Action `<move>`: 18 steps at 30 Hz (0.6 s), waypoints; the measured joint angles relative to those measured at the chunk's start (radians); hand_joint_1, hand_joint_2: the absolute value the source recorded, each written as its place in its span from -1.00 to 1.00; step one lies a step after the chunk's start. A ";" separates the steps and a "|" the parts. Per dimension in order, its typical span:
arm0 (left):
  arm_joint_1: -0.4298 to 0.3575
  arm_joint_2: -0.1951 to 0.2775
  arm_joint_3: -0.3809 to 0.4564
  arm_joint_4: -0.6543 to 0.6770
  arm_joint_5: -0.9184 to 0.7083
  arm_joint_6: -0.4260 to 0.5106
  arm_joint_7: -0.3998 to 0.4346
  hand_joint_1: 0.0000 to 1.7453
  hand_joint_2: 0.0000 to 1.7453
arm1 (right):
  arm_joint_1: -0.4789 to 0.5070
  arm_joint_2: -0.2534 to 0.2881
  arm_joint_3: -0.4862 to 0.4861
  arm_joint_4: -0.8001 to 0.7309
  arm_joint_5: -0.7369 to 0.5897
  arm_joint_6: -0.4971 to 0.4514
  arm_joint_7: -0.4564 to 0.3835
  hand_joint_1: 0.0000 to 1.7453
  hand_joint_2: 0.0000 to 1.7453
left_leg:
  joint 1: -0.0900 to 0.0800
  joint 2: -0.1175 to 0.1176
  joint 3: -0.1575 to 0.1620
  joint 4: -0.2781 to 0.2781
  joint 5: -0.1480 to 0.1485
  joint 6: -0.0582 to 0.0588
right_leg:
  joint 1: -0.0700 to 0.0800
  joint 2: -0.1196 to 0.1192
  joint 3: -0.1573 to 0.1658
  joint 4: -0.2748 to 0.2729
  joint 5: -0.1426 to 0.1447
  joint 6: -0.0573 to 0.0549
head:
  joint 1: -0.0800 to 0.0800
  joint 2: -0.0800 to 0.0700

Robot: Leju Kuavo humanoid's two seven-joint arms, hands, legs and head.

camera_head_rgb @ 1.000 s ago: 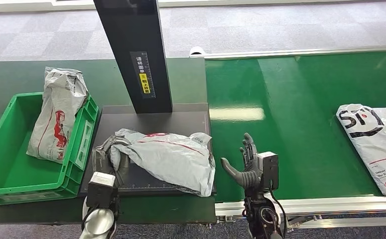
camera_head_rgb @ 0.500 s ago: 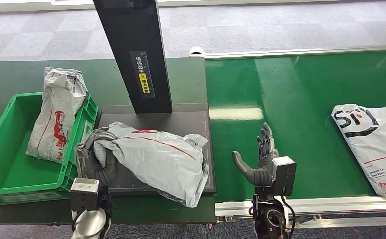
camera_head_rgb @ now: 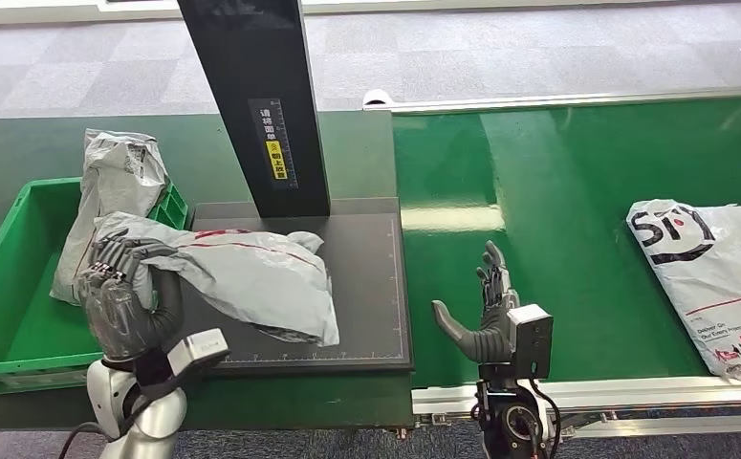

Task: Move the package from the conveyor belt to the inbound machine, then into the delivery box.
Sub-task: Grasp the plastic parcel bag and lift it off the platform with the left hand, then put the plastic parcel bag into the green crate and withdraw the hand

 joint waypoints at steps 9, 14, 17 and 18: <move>-0.089 -0.035 0.389 0.156 0.002 0.001 -0.035 0.98 1.00 | 0.013 -0.004 0.011 0.000 -0.010 0.012 -0.001 -1.00 1.00 | 0.001 0.000 0.000 0.000 0.000 0.000 | 0.001 0.000 0.000 0.000 0.000 0.000 | 0.000 0.000; -0.108 -0.034 0.520 0.192 -0.009 0.001 0.003 0.96 1.00 | 0.012 -0.005 0.013 0.000 -0.016 0.013 -0.001 -1.00 1.00 | 0.001 0.000 0.000 0.000 0.000 0.000 | 0.001 0.000 0.000 0.000 0.000 0.000 | 0.000 0.000; -0.110 -0.032 0.567 0.206 -0.005 0.001 -0.003 0.98 1.00 | 0.012 -0.005 0.014 0.000 -0.017 0.013 -0.001 -1.00 1.00 | 0.001 0.000 0.000 0.000 0.000 0.000 | 0.001 0.000 0.000 0.000 0.000 0.000 | 0.000 0.000; -0.113 -0.032 0.581 0.211 0.002 0.001 -0.015 0.97 1.00 | 0.012 -0.005 0.014 0.000 -0.017 0.013 -0.001 -1.00 1.00 | 0.001 0.000 0.000 0.000 0.000 0.000 | 0.001 0.000 0.000 0.000 0.000 0.000 | 0.000 0.000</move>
